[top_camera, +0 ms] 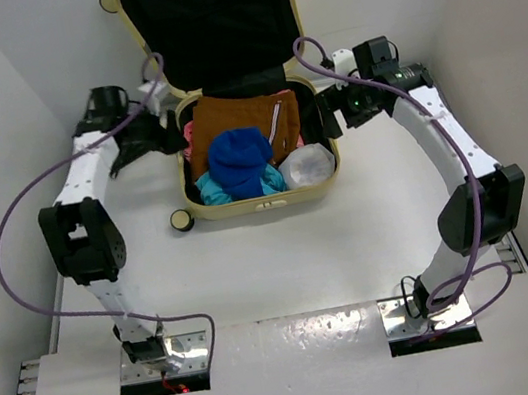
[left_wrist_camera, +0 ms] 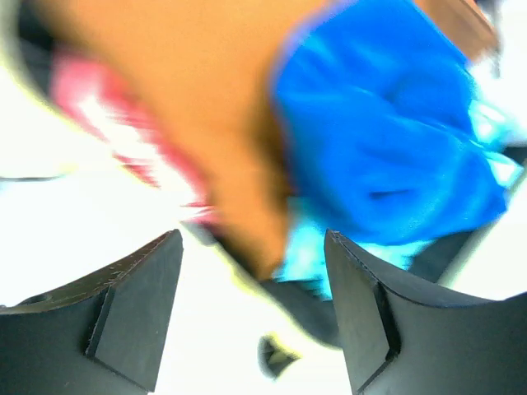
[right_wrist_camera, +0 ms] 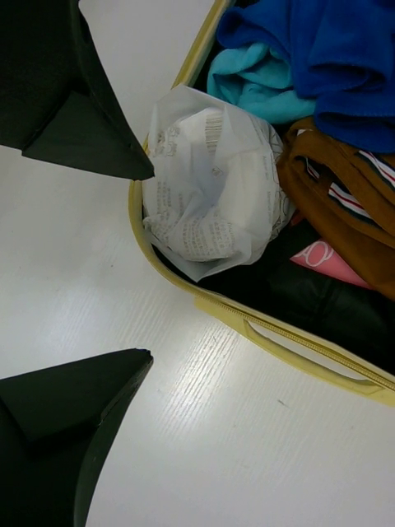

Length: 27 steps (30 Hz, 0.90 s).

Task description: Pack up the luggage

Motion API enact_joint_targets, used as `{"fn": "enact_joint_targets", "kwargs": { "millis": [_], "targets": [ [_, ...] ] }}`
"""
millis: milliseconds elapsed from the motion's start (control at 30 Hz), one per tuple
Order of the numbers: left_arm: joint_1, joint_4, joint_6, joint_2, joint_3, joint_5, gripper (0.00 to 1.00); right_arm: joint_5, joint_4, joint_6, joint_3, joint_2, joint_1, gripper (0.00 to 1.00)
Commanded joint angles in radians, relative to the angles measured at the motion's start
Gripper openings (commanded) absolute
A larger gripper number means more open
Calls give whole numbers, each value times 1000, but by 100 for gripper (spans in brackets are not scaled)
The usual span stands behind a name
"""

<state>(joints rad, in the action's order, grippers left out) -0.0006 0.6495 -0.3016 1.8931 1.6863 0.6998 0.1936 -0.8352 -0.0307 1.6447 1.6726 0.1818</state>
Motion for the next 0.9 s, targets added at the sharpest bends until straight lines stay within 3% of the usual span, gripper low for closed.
{"fn": "enact_joint_targets", "kwargs": {
  "millis": [0,200,400,600,867],
  "targets": [
    [92,-8,-102,-52,87,26,74,1,28,-11,40,-4,10,83],
    [203,10,-316,135,170,-169,73,-2,27,-15,52,13,12,83],
    [212,47,-609,282,210,-312,71,-11,27,-12,66,30,16,83],
    [212,-56,-602,423,306,-442,70,-13,30,-12,41,18,18,83],
    [203,-263,-634,434,254,-552,68,-17,25,-28,40,18,21,83]
  ]
}}
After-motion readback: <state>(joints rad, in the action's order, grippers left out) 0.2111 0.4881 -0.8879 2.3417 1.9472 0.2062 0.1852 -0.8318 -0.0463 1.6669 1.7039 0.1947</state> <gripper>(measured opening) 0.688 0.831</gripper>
